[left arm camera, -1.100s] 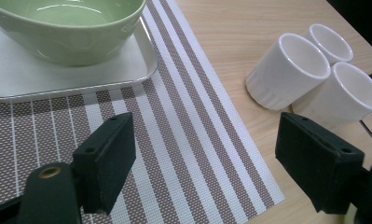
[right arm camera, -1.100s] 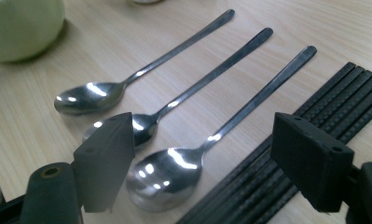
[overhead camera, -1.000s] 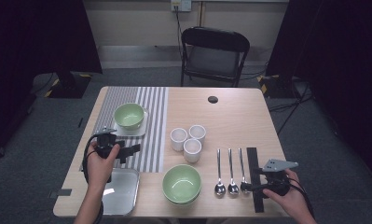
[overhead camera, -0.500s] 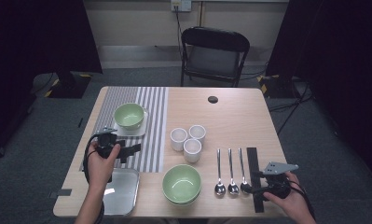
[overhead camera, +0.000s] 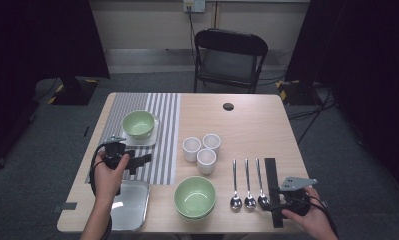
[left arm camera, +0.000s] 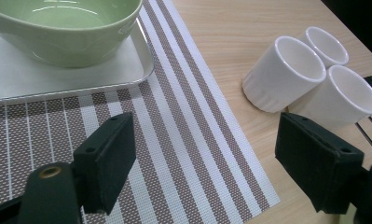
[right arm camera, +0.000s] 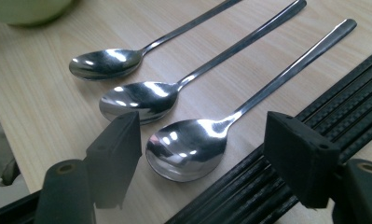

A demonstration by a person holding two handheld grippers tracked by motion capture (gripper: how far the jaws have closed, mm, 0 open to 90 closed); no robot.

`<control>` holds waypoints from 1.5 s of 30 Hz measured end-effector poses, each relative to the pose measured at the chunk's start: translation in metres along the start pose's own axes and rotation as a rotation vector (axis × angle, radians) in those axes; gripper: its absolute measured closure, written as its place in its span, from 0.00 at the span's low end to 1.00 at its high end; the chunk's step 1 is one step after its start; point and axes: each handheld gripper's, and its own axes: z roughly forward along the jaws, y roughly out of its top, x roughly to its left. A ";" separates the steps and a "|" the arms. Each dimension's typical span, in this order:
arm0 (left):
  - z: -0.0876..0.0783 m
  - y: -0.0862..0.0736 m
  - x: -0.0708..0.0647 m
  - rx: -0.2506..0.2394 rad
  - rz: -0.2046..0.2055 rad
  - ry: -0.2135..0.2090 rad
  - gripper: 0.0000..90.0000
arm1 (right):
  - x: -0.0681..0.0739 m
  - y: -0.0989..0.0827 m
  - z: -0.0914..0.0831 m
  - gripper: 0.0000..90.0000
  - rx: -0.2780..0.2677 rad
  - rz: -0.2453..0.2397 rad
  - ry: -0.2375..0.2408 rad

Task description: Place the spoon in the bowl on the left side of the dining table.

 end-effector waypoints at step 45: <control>-0.002 0.000 0.000 0.005 0.008 -0.002 0.23 | -0.019 0.024 0.028 0.42 0.057 0.002 0.033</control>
